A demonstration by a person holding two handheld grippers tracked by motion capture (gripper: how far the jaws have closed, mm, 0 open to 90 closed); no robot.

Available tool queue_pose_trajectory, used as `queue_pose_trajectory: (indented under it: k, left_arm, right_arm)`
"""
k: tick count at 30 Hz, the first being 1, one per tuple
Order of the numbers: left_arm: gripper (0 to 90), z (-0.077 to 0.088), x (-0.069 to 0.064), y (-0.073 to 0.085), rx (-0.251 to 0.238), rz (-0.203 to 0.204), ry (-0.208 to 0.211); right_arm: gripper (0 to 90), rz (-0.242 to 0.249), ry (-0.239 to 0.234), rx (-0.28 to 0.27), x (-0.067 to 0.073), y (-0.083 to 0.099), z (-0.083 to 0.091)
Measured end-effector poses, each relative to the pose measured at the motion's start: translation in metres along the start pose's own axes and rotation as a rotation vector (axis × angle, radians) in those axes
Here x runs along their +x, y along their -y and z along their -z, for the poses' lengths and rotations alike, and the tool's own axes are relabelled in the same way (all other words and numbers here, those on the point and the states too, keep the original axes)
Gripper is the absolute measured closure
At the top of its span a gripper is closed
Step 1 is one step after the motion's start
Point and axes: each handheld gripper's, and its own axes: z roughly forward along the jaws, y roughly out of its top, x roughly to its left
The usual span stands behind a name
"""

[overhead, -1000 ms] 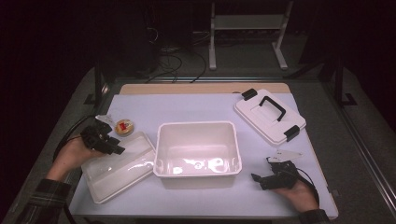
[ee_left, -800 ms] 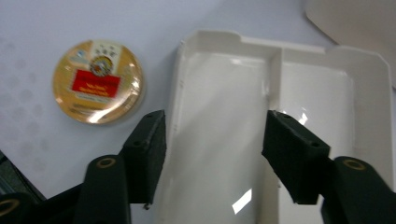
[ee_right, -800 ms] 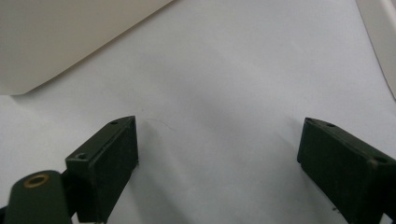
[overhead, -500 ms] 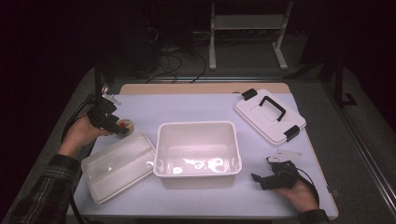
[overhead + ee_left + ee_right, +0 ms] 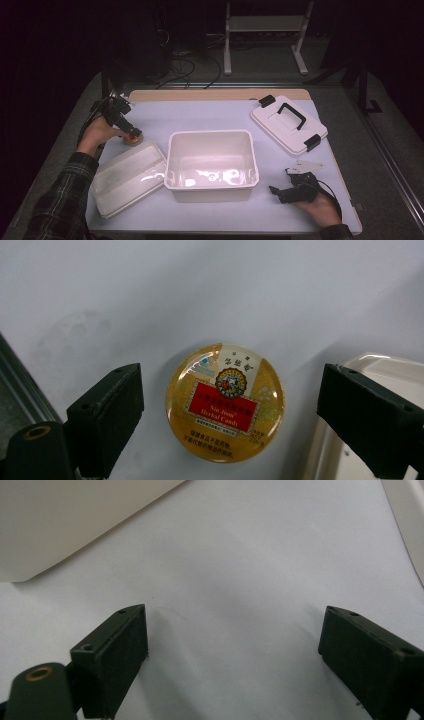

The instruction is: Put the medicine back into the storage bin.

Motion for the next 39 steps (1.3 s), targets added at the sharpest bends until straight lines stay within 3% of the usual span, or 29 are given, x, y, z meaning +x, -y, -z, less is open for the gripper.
queue_pose_trajectory:
  k: [5,16,21,29,35,37,39]
  left_arm:
    - [9.0,-0.015,0.005,0.000,0.054,0.012,0.005]
    - [9.3,-0.040,0.005,0.004,0.122,0.027,0.020]
    - [19.2,-0.037,0.002,0.003,0.124,0.004,0.004]
    - [19.8,-0.036,0.002,0.002,0.140,0.014,0.007]
    - [19.8,-0.022,0.000,0.001,0.088,0.021,0.040]
    - [19.8,-0.011,-0.002,-0.001,0.070,0.016,0.068]
    - [19.8,-0.007,-0.004,-0.002,0.066,0.011,0.066]
  right_arm:
    - [11.5,-0.001,0.000,0.000,0.000,0.000,0.000]
    - [11.5,0.000,-0.001,0.000,0.000,0.000,0.000]
    - [11.5,0.000,-0.001,0.000,0.000,0.000,0.000]
    - [11.5,-0.001,0.000,0.000,0.000,0.000,0.000]
    - [11.5,0.000,0.000,0.000,0.000,0.000,0.000]
    - [11.5,0.000,0.000,0.000,0.000,0.000,0.000]
    - [11.5,0.000,0.000,0.000,0.000,0.000,0.000]
